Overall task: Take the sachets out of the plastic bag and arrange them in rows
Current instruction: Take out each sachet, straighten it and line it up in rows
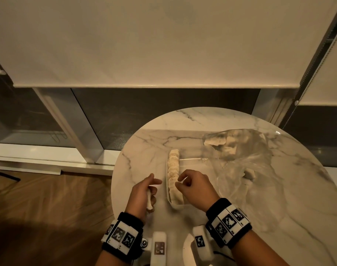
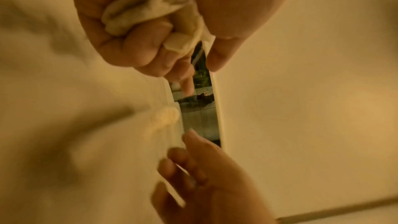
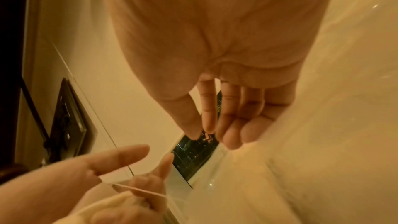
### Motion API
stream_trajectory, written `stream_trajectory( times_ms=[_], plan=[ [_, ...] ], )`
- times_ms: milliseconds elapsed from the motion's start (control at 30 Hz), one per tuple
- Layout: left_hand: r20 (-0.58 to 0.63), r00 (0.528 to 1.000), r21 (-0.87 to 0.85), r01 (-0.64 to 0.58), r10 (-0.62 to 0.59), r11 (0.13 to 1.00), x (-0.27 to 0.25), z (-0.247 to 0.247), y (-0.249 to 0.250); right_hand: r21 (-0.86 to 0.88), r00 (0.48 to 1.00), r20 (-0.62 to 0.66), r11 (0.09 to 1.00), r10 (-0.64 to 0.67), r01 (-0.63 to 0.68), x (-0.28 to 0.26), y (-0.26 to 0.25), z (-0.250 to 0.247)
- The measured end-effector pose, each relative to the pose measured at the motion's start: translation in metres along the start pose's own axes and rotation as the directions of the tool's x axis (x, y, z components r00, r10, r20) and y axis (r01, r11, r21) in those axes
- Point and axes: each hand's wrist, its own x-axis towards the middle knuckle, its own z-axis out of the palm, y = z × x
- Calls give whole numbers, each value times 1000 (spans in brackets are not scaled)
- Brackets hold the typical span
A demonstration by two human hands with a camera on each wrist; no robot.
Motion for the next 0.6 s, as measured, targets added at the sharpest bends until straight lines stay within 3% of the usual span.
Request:
stream_trajectory(
  times_ms=[100, 167, 267, 400, 600],
  plan=[
    [165, 973, -301, 204, -160, 931, -9, 9, 13, 163, 991, 16, 978, -135, 131, -13, -14, -10],
    [245, 955, -415, 262, -170, 872, -15, 15, 18, 209, 977, 65, 960, -205, 187, -21, -20, -16],
    [268, 953, -540, 268, -140, 798, -21, 23, 21, 206, 960, 137, 955, -246, 215, -31, -25, -25],
    [272, 956, -583, 256, -111, 771, -26, 30, 22, 197, 952, 176, 956, -253, 217, -40, -27, -35],
    [319, 947, -526, 219, -49, 822, -38, 44, 24, 124, 889, 126, 896, -441, 427, -45, -29, -38]
  ],
)
